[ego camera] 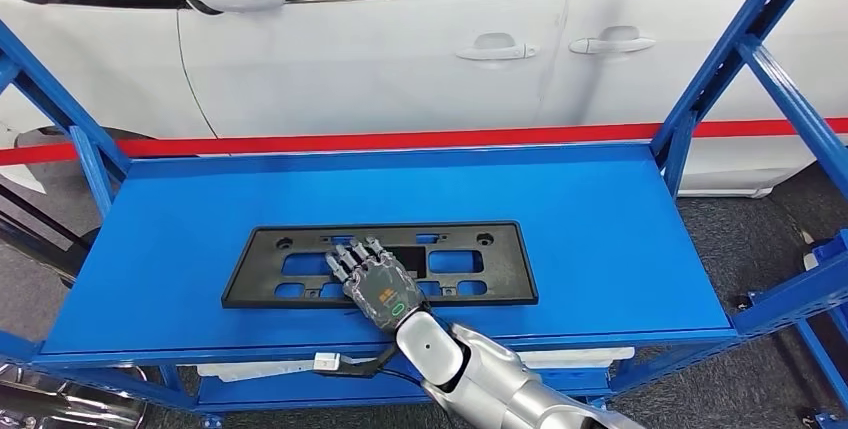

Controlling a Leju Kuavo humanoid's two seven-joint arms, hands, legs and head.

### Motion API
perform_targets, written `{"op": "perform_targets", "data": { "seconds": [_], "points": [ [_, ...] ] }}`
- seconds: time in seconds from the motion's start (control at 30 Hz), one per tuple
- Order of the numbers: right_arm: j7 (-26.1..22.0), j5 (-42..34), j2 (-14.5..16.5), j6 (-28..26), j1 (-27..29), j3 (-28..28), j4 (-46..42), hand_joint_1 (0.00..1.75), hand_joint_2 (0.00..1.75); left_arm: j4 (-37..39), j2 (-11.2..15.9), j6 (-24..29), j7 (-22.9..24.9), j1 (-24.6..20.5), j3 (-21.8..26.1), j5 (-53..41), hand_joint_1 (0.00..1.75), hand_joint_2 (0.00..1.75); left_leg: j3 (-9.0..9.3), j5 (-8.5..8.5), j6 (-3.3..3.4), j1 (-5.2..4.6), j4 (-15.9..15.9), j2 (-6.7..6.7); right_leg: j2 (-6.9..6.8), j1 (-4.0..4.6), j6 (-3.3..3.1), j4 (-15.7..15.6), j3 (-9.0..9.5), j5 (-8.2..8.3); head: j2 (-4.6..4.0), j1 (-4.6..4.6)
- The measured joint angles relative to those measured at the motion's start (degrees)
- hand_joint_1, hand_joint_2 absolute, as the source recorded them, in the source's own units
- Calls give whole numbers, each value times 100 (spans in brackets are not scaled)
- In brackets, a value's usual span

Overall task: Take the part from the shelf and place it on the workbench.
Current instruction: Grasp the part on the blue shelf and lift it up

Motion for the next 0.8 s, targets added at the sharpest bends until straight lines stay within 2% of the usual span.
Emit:
{"op": "perform_targets", "data": {
  "seconds": [0.03, 0.13, 0.17, 0.23, 0.3, 0.33, 0.37, 0.4, 0.47, 0.5, 0.53, 0.6, 0.63, 0.7, 0.73, 0.8],
  "points": [
    [16, -1, 42, -1, -48, 0, 125, 166, 175, 0, 5, -12, -15, -11, 0, -2, 0, 0, 76, 26, 30, -14, -158, -5, 4, 9, 30, 7, -3, -2, 0, 1],
    [31, -5, 126, -5, -150, -2, 372, 166, 175, 0, 10, -20, -32, -8, 0, -2, 0, 0, 97, 61, 142, -19, -222, -4, 16, 6, 118, 20, -4, -4, 0, 1],
    [29, -7, 146, -5, -180, -3, 427, 167, 175, 0, 11, -22, -34, -6, -1, -2, 0, 0, 102, 84, 179, -7, -243, 7, 13, 1, 148, 104, -36, -74, 0, 2],
    [26, -9, 164, -7, -205, -3, 529, 168, 175, 0, 11, -26, -44, -8, 0, -3, 0, 0, 93, 120, 243, 7, -268, 26, 2, -21, 201, 607, -252, -402, 0, 4],
    [46, -15, 169, -28, -207, -3, 611, 168, 175, 0, 11, -53, -67, -3, 0, -6, 0, 0, 70, 128, 272, 2, -265, 28, -8, -45, 242, 1337, -583, -755, 0, 5],
    [69, -24, 170, -50, -210, -9, 639, 169, 175, 0, 12, -80, -88, 3, 0, -8, 0, 0, 64, 128, 273, 1, -262, 27, -10, -56, 253, 1555, -679, -809, 0, 5],
    [93, -38, 170, -67, -218, -23, 661, 168, 175, 0, 13, -113, -116, 8, 1, -8, 0, 0, 63, 127, 271, 1, -257, 23, -12, -65, 257, 1570, -679, -752, 0, 6],
    [113, -58, 171, -82, -230, -49, 677, 169, 175, 0, 13, -147, -147, 10, 1, -3, 0, 0, 65, 125, 268, 1, -251, 17, -14, -71, 251, 1365, -572, -596, 0, 5],
    [133, -103, 169, -92, -262, -123, 701, 171, 175, 0, 11, -207, -194, 9, 6, 19, 0, 0, 71, 119, 249, -1, -241, 0, -17, -64, 195, 600, -195, -220, 0, 5],
    [138, -125, 167, -103, -277, -173, 713, 172, 175, 0, 11, -237, -204, 8, 14, 43, 0, 0, 62, 116, 225, -9, -230, -10, -17, -50, 162, 277, -48, -109, 0, 4],
    [147, -143, 164, -122, -288, -224, 724, 172, 175, 0, 12, -269, -210, 9, 30, 74, 0, 0, 49, 117, 193, -14, -223, -16, -16, -31, 135, 84, 30, -63, 0, 4],
    [180, -181, 142, -181, -300, -345, 741, 173, 175, 0, 14, -337, -242, 16, 91, 153, 0, 0, 30, 131, 112, -18, -227, -23, -12, 1, 102, -5, 42, -59, 0, 4],
    [200, -206, 126, -217, -306, -416, 745, 174, 175, 0, 17, -371, -279, 20, 128, 185, 0, 0, 26, 128, 77, -8, -235, -21, -14, -11, 78, -34, 51, -37, 0, 4],
    [231, -273, 82, -291, -317, -582, 756, 174, 175, 0, 25, -387, -426, 24, 187, 194, 0, 0, -29, 4, 21, 4, -93, -14, -27, -44, 18, -119, 90, 13, 0, 4],
    [238, -309, 55, -340, -314, -677, 760, 174, 175, 0, 31, -324, -564, 25, 203, 148, 0, 0, -139, -154, 0, 10, 158, -10, -38, -60, -6, -151, 104, 33, 0, 3],
    [227, -372, -29, -450, -282, -871, 764, 174, 175, 0, 38, -96, -921, 34, 214, -16, 0, 0, -481, -523, -40, 13, 930, -7, -57, -51, -26, -156, 104, 38, 0, 2]
  ]
}}
